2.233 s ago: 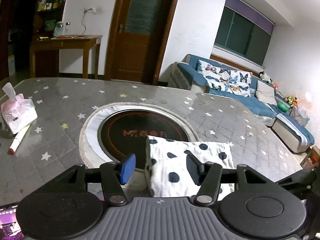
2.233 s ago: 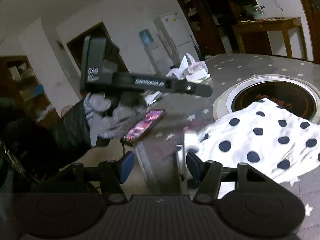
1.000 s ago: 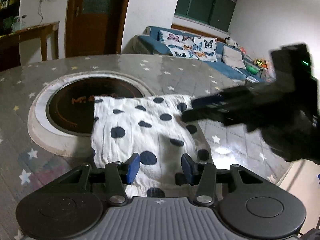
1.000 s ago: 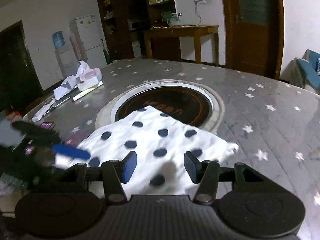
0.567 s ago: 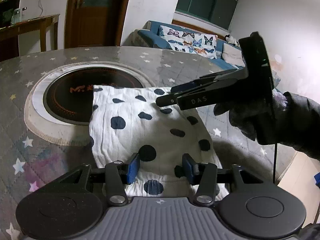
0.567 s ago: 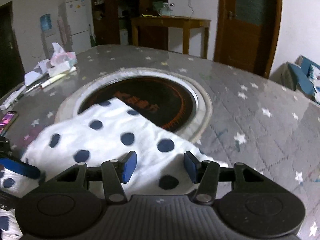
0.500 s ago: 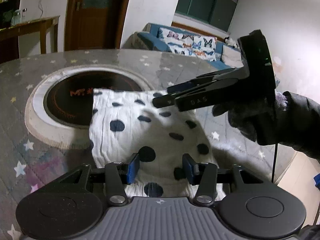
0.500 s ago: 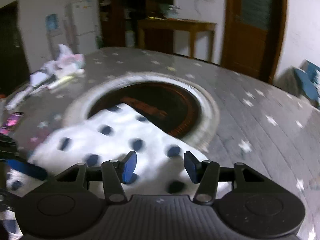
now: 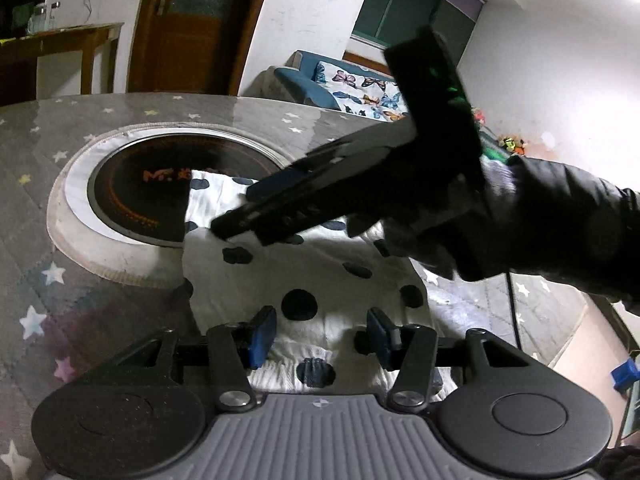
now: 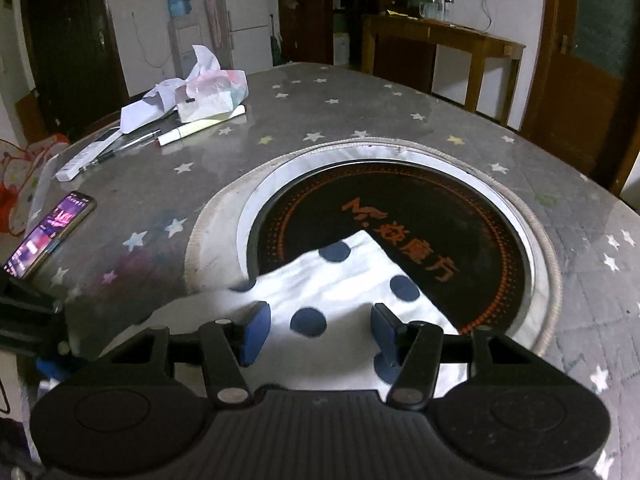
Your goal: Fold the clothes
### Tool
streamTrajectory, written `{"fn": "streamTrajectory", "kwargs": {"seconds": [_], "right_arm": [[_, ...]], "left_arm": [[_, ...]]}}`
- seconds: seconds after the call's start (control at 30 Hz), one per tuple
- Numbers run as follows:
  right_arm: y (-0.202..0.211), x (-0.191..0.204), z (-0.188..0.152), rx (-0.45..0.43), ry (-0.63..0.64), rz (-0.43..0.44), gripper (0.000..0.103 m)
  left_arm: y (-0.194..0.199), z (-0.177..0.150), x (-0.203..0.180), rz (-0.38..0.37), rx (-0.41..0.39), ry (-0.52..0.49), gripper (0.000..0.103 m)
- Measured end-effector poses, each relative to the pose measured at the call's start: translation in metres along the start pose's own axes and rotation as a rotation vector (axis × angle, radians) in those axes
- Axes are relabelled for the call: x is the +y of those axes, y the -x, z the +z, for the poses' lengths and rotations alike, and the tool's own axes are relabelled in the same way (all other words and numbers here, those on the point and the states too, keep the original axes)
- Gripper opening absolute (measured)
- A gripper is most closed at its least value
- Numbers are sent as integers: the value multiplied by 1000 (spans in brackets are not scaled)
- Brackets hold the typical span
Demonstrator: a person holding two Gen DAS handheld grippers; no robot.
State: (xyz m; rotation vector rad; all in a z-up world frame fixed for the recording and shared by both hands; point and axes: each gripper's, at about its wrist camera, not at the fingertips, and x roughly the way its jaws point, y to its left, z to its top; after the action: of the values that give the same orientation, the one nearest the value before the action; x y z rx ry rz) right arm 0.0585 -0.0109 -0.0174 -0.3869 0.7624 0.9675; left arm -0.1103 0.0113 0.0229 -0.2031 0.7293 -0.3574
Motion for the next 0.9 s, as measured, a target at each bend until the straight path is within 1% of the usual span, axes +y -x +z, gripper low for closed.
{"fn": "streamTrajectory", "kwargs": {"seconds": [0.4, 0.57, 0.7, 0.9], "right_arm": [[-17, -2, 12, 31, -17, -36, 58], [-5, 3, 18, 19, -30, -75, 59], [20, -2, 10, -6, -108, -119, 61], [56, -20, -24, -21, -289, -246, 62]], "left_arm": [[2, -5, 17, -102, -16, 54, 56], [0, -4, 25, -149, -16, 73, 58], [-2, -5, 30, -179, -15, 83, 59], [-7, -2, 36, -210, -8, 112, 59]]}}
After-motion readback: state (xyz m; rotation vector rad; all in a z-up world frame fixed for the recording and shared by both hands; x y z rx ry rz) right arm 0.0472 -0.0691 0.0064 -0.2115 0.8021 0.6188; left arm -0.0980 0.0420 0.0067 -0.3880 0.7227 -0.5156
